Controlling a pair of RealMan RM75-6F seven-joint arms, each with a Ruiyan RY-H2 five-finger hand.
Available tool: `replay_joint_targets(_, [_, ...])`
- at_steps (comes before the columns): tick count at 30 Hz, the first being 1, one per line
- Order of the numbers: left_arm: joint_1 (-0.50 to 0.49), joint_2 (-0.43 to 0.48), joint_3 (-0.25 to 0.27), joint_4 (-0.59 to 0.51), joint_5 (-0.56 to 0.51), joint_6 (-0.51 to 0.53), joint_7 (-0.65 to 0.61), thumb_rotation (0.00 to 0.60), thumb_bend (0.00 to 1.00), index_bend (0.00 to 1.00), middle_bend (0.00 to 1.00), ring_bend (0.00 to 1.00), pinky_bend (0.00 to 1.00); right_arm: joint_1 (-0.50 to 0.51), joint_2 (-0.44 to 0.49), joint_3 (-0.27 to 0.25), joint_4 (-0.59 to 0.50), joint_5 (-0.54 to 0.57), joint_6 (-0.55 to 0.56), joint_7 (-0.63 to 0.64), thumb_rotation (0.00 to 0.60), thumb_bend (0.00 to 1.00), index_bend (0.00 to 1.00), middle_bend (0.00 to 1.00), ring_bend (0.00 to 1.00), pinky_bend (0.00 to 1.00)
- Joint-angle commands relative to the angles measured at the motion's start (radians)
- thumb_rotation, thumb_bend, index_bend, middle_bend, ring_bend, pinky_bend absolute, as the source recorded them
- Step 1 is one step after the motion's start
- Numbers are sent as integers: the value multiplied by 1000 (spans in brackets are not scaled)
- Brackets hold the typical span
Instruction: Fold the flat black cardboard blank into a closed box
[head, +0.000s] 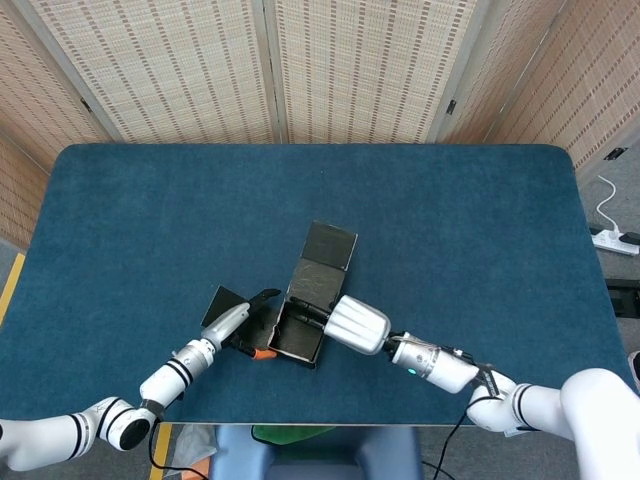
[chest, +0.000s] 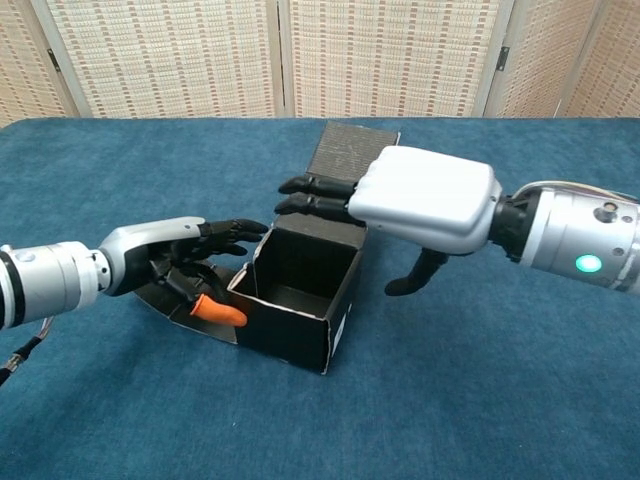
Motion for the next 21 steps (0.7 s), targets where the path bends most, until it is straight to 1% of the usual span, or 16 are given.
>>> replay_joint_targets(1, [18, 30, -6, -40, -1, 28, 28, 600, 200, 0, 0, 0, 132, -88, 73, -4, -144, 101, 31, 87, 600, 23, 0, 20, 684, 1000])
replay_joint_targets(5, [43, 77, -8, -96, 9, 65, 48, 600, 199, 0, 0, 0, 121, -170, 132, -14, -311, 204, 45, 190, 600, 23, 0, 54, 684, 1000])
replay_joint_targets(7, [55, 100, -9, -122, 10, 80, 57, 600, 199, 0, 0, 0, 116, -205, 154, -23, -398, 263, 29, 267, 600, 23, 0, 68, 684, 1000])
replay_joint_targets(10, [70, 126, -11, -155, 12, 96, 63, 600, 199, 0, 0, 0, 112, -234, 174, -31, -484, 339, -18, 363, 600, 22, 0, 77, 684, 1000])
replay_joint_targets(15, [92, 152, -15, -194, 25, 133, 76, 600, 199, 0, 0, 0, 98, -251, 161, -15, -549, 471, -118, 448, 600, 8, 0, 6, 664, 1000])
replay_joint_targets(18, [101, 167, -15, -214, 34, 142, 71, 600, 199, 0, 0, 0, 93, -255, 122, 6, -547, 537, -160, 453, 600, 0, 0, 0, 649, 1000])
replay_joint_targets(21, [107, 178, -18, -228, 40, 144, 54, 600, 198, 0, 0, 0, 91, -259, 62, 41, -521, 597, -170, 432, 600, 0, 0, 0, 641, 1000])
